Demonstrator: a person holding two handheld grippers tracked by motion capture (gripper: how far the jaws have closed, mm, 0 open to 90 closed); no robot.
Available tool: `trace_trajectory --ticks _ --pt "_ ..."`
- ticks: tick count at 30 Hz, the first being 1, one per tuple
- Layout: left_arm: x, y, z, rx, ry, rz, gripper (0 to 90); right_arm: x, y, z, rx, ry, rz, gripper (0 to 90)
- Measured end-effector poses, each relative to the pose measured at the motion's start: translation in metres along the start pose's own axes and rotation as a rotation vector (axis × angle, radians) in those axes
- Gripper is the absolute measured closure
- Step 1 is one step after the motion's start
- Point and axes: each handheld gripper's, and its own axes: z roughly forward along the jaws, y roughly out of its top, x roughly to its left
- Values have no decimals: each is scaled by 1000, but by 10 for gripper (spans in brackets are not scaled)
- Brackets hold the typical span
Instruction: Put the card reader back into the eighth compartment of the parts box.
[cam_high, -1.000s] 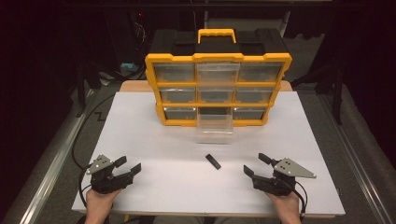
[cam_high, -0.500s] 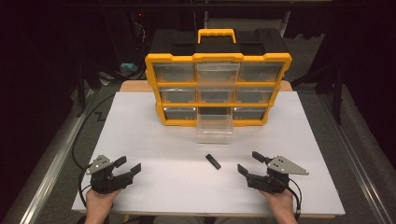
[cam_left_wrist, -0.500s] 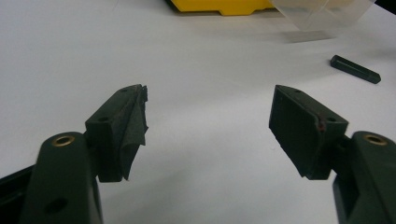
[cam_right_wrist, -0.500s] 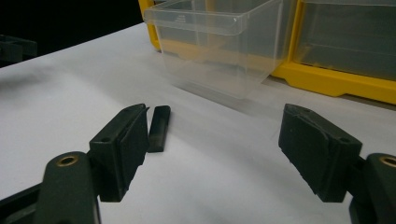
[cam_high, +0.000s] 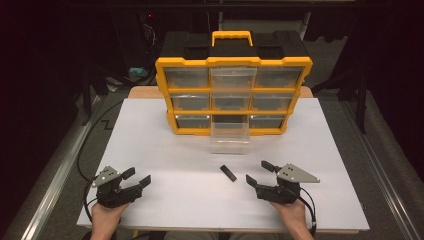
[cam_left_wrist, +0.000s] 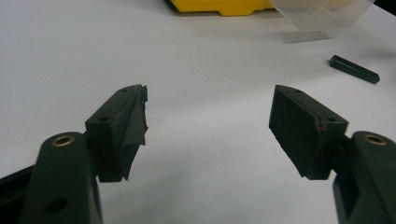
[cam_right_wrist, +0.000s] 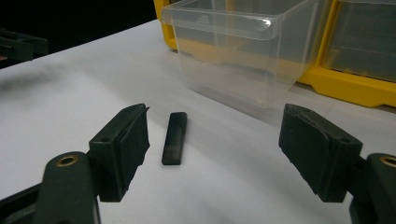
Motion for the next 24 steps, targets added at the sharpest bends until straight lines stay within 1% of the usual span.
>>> trace_trajectory --ticks 7,13,14,21,24 --pt "0 0 0 -1 -2 0 284 4 4 9 2 4 -3 237" --pt "0 0 -1 -2 -3 1 284 7 8 17 15 8 -5 227" --pt "0 0 -1 0 -4 1 284 8 10 21 13 11 -9 226" --pt "0 0 -1 0 -6 2 284 13 13 31 24 23 -11 226" --pt "0 0 -1 -1 -5 2 283 14 15 36 40 29 -8 254"
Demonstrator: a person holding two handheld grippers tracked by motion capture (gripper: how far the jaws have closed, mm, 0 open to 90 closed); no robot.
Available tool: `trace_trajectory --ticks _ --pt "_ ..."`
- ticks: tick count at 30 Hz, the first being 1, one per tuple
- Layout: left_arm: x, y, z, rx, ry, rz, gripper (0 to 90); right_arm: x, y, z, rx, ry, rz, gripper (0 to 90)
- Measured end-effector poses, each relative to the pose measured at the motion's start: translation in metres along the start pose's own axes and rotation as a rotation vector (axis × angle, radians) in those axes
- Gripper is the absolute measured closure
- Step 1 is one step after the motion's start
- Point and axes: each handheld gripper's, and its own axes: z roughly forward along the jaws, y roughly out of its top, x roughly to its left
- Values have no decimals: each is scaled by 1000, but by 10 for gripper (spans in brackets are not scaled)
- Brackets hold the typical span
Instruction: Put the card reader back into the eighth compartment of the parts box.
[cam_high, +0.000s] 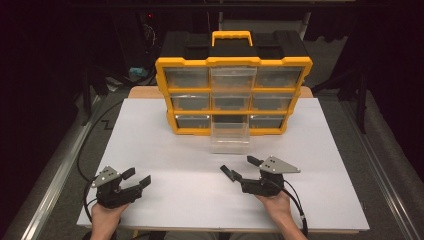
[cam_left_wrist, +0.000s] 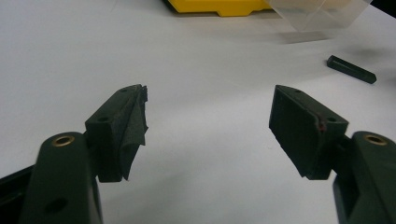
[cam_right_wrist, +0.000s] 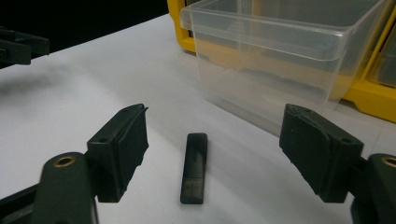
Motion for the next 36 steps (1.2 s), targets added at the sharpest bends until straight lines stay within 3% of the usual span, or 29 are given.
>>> trace_trajectory --ticks 2,6,7,8,9,16,19,20,21,22,26,28,36 --pt "0 0 0 0 0 0 283 0 1 2 13 2 10 267" --pt "0 0 0 -1 1 0 283 0 8 10 106 18 42 337" --pt "0 0 0 -1 1 0 283 0 8 10 106 18 42 337" --pt "0 0 0 0 0 0 283 0 13 14 155 24 46 359" --pt "0 0 0 0 0 0 283 0 13 14 155 24 46 359" --pt "0 0 0 0 -3 3 283 4 30 23 326 15 9 453" --pt "0 0 0 -1 -4 3 283 4 33 26 367 21 3 476" --pt "0 0 0 -1 -4 4 283 4 36 29 412 22 1 503" --pt "0 0 0 -3 -5 3 283 4 36 29 412 22 1 503" --pt "0 0 0 -1 -6 4 283 4 39 33 460 18 2 526" --pt "0 0 0 -2 -7 5 283 3 41 37 508 23 -12 553" --pt "0 0 0 -2 -8 5 283 5 42 42 558 21 -6 576" --pt "0 0 0 -2 -9 6 283 5 42 51 624 43 -29 598"
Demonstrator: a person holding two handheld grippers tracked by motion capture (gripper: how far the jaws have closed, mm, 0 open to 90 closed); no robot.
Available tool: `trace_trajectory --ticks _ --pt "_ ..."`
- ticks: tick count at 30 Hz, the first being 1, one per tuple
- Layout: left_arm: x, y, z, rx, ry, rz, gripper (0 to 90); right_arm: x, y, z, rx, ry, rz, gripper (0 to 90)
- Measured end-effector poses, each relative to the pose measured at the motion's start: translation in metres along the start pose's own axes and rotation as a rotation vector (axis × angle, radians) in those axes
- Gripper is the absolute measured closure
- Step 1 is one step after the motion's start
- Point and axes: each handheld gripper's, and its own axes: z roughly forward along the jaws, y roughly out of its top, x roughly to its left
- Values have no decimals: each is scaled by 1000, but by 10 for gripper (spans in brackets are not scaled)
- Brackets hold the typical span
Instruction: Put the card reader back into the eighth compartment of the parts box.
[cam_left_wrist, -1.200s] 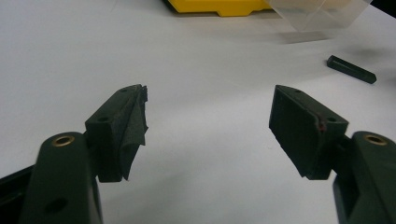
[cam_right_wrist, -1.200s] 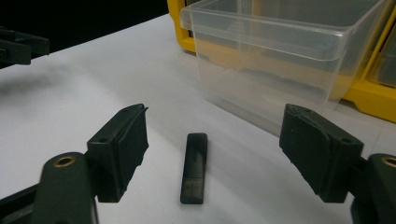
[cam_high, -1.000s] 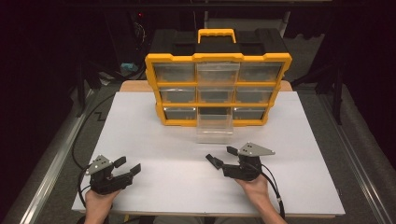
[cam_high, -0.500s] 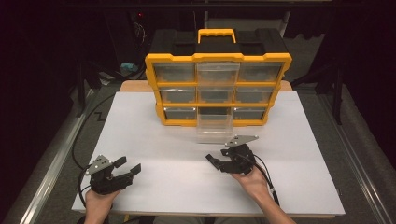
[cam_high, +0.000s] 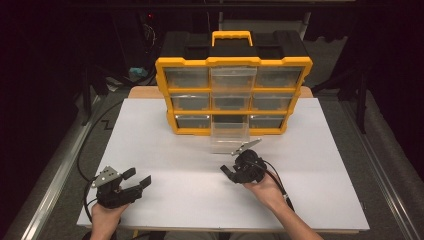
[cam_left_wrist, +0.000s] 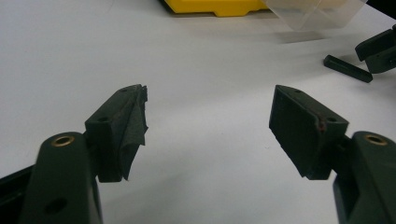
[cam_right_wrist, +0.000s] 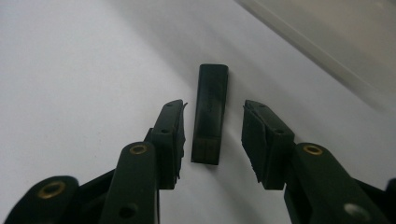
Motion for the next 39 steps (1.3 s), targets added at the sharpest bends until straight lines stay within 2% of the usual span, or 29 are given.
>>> trace_trajectory --ticks 5,12,16,20,22,27,33,39 --pt "0 0 0 0 0 0 283 -1 3 4 29 3 1 604" --pt "0 0 0 0 0 1 283 2 4 9 40 -21 -8 657" --pt "0 0 0 -1 0 3 283 2 4 11 45 -18 -9 672" --pt "0 0 0 0 0 3 283 4 4 12 52 -33 -25 695" --pt "0 0 0 1 1 3 283 5 4 12 56 -42 -44 734" --pt "0 0 0 2 2 3 283 9 3 12 57 -67 -77 738" --pt "0 0 0 2 2 3 283 9 3 10 54 -53 -84 740" --pt "0 0 0 2 1 3 283 7 1 2 24 -33 -81 740"
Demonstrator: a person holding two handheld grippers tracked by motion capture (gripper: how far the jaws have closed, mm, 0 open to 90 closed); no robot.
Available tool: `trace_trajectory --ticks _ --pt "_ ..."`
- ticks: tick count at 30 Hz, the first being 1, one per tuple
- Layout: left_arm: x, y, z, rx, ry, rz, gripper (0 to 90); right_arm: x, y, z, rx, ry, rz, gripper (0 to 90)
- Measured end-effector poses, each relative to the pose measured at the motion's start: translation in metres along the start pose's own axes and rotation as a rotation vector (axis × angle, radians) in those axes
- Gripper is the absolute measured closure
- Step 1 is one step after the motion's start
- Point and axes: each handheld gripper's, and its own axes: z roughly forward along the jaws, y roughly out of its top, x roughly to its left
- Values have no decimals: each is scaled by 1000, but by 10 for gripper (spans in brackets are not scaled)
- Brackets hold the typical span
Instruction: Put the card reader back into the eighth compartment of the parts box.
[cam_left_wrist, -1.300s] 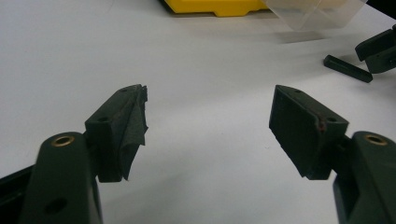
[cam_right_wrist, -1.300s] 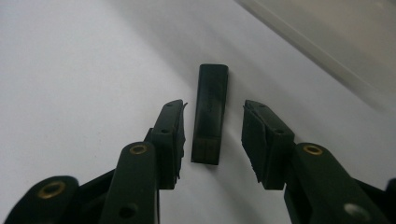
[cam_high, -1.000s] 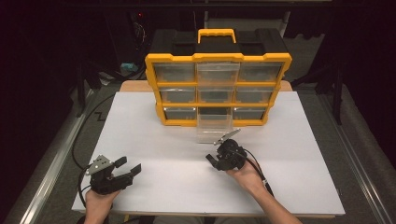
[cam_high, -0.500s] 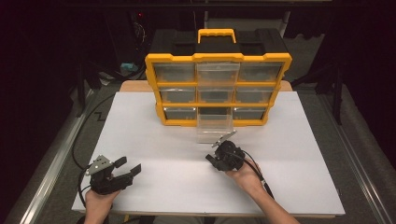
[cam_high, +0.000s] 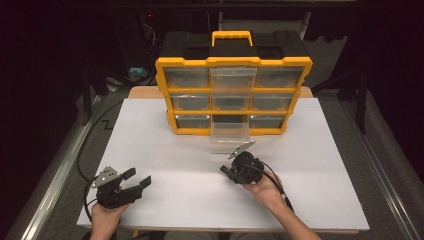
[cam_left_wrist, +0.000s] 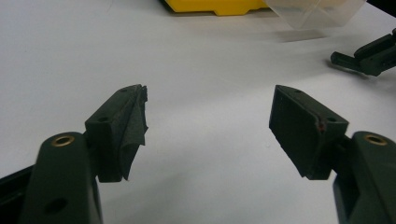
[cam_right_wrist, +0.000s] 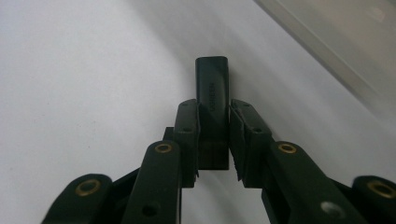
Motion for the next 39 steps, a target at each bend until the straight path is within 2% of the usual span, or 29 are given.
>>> trace_trajectory --ticks 12,17,39 --pt "0 0 0 0 1 0 284 0 -8 -15 -33 21 -12 740" --pt "0 0 0 0 2 0 284 -2 -12 -26 -55 25 -7 740" --pt "0 0 1 3 1 -1 284 -8 -12 -63 -132 35 4 741"
